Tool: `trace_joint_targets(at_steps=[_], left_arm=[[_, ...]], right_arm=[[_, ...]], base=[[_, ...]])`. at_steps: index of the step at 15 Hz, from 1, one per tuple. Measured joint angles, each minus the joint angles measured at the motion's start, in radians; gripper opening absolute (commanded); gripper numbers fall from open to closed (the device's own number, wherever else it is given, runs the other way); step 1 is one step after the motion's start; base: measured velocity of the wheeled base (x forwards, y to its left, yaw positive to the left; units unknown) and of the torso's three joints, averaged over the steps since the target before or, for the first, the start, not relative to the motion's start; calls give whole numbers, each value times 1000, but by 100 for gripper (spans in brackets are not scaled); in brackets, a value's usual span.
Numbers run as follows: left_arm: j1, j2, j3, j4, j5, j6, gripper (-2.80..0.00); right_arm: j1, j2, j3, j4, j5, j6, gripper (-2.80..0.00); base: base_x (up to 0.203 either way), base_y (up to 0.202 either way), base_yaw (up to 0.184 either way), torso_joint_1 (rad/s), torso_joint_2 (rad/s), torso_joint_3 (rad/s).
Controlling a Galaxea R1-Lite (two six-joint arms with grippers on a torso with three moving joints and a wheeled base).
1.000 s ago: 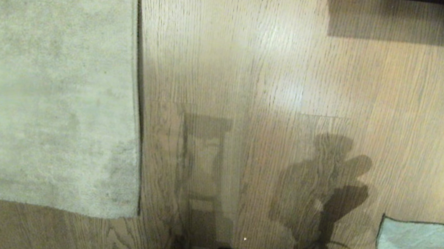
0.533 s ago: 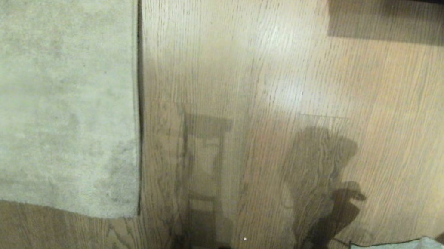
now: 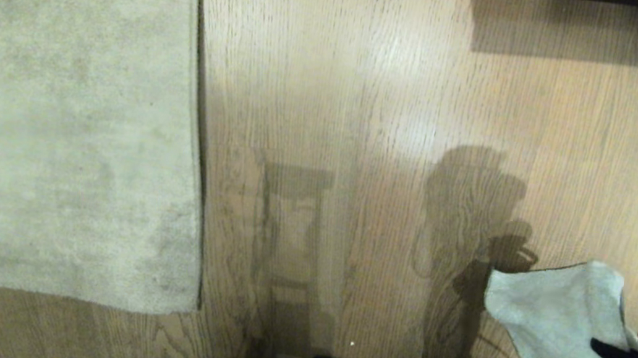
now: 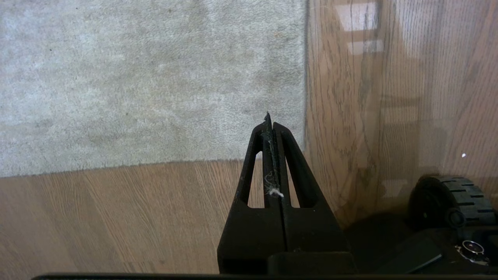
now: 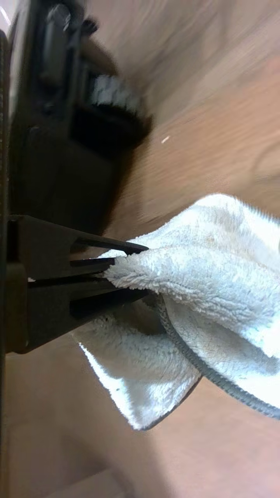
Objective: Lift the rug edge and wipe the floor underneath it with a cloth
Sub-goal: Put down the rag
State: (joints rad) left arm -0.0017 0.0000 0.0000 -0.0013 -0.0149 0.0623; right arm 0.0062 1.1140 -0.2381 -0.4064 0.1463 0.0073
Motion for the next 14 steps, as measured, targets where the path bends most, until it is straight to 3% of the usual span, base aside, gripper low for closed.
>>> trace_joint_targets(at_steps=[7, 14], left_arm=[[0, 0, 0, 0, 0, 0, -280], [0, 0, 0, 0, 0, 0, -280]], right_arm=[[12, 218, -40, -296, 30, 14, -280], [97, 449, -23, -699, 29, 26, -280]], base=[[0, 0, 0, 0, 0, 0], [0, 0, 0, 0, 0, 0]])
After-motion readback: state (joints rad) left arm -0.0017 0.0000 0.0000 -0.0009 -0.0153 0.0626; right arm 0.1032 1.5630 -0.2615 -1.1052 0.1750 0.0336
